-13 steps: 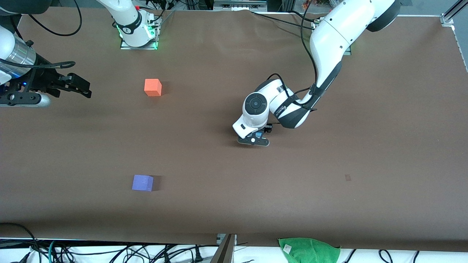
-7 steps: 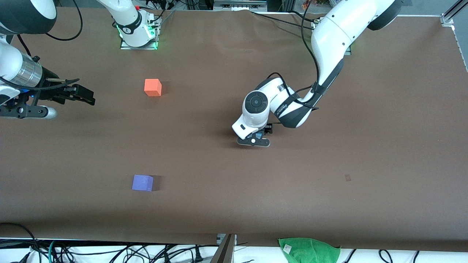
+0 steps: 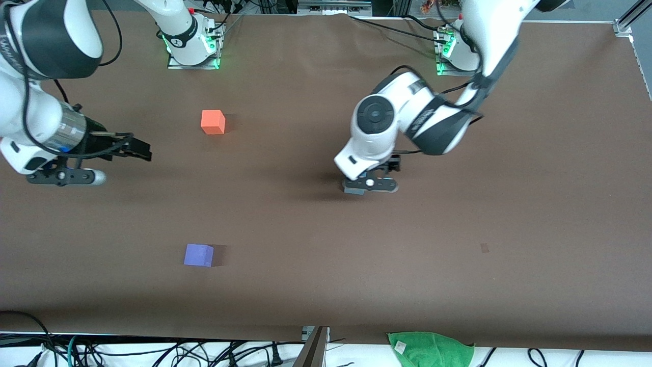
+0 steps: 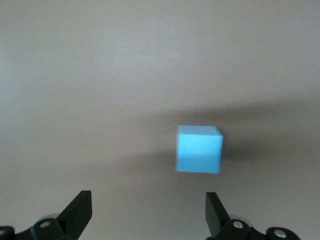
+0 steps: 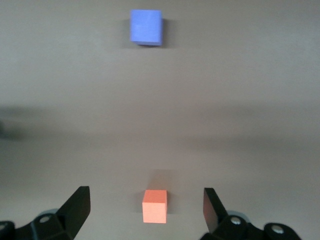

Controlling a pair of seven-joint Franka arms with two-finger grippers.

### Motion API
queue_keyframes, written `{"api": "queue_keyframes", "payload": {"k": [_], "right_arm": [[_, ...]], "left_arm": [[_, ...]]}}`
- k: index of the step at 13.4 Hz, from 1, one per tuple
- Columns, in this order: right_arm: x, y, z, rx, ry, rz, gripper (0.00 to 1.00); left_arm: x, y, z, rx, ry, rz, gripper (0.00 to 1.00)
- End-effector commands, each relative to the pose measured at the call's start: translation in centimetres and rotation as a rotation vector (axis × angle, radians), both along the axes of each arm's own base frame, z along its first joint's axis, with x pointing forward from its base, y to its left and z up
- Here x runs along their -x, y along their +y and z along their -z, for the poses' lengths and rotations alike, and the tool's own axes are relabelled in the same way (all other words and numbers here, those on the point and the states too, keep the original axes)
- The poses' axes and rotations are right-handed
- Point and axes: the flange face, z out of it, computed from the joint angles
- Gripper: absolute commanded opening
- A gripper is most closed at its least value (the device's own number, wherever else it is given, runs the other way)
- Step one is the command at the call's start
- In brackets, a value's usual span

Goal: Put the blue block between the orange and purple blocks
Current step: 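Set the blue block down while the right gripper reaches toward it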

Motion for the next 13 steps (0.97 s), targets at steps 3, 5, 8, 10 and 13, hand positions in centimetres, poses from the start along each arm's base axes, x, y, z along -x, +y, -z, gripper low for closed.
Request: {"api": "queue_keyframes", "payload": {"k": [3,5,8,10,13], "right_arm": [[0.7,7.9,1.3,0.007,0.000,0.041,1.00],[0.5,12.3,4.0,0.007,-0.011,0.027,1.00],[0.8,20.9,9.5,-0.011,-0.055,0.086,1.00],[2.2,27.9,14.5,-0.019,-0.087,0.149,1.00],[4.7,35.7,20.5,-0.084,-0.172,0.244,1.00]], "left_arm": [[-2.9,12.4,-7.5,0.018,0.037,0.106,1.00],[-3.9,17.6,-10.4,0.017,0.006,0.098,1.00],[-4.6,24.7,-14.3,0.015,-0.044,0.128,1.00],[-4.0,28.4,-17.2,0.027,-0.067,0.106,1.00],[-3.4,30.5,-19.8,0.009,-0.107,0.095,1.00]]}}
